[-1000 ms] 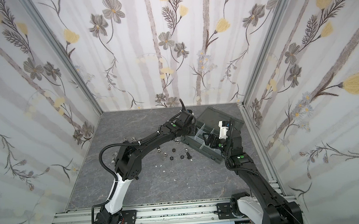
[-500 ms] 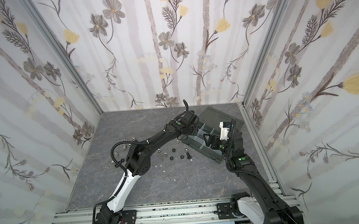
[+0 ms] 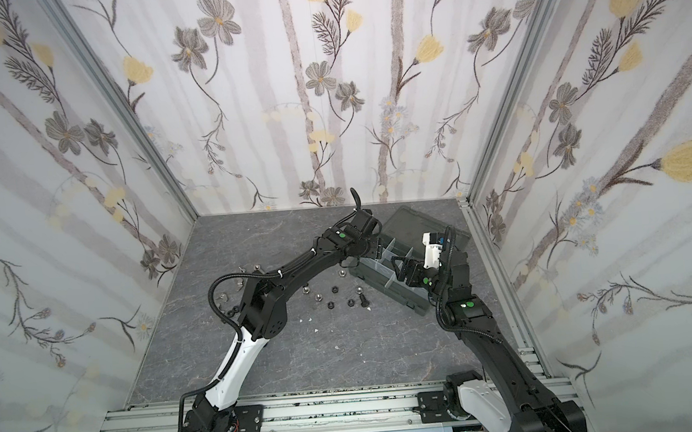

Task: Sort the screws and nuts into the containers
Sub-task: 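Open the left gripper to drop the bolt into the compartment, then withdraw the left gripper toward the parts while the right gripper follows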

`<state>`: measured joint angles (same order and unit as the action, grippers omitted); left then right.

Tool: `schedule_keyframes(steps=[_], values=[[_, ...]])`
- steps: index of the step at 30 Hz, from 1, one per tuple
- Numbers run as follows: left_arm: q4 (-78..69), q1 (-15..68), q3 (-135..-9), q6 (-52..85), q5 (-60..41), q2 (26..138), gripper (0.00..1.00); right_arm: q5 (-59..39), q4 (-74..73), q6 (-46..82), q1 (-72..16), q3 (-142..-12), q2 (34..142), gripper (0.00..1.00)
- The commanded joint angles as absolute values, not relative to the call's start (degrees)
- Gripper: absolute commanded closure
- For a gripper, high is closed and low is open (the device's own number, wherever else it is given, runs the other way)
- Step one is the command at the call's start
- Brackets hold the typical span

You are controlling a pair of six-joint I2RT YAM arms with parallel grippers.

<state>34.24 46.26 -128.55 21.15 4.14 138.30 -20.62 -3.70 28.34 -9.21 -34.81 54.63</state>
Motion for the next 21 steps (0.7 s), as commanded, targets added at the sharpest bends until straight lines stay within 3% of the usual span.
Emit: schedule_keyframes(steps=[1, 10, 15, 21], values=[[30.9, 45.9, -123.6, 21.1, 6.1, 131.7, 0.22, -20.2, -2.4, 27.7, -9.9, -36.5, 54.1, 0.19], [16.9, 42.2, -91.8, 24.4, 6.4, 102.6, 0.09, -9.5, 1.9, 26.5, -24.9, -42.7, 59.3, 0.19], [12.2, 38.8, -75.4, 26.4, 8.0, 85.4, 0.0, -5.9, 1.9, 25.6, -32.0, -49.5, 67.6, 0.2], [12.7, 36.2, -62.1, 27.3, 11.7, 68.3, 0.0, -8.3, 3.2, 23.5, -37.2, -59.5, 82.5, 0.22]])
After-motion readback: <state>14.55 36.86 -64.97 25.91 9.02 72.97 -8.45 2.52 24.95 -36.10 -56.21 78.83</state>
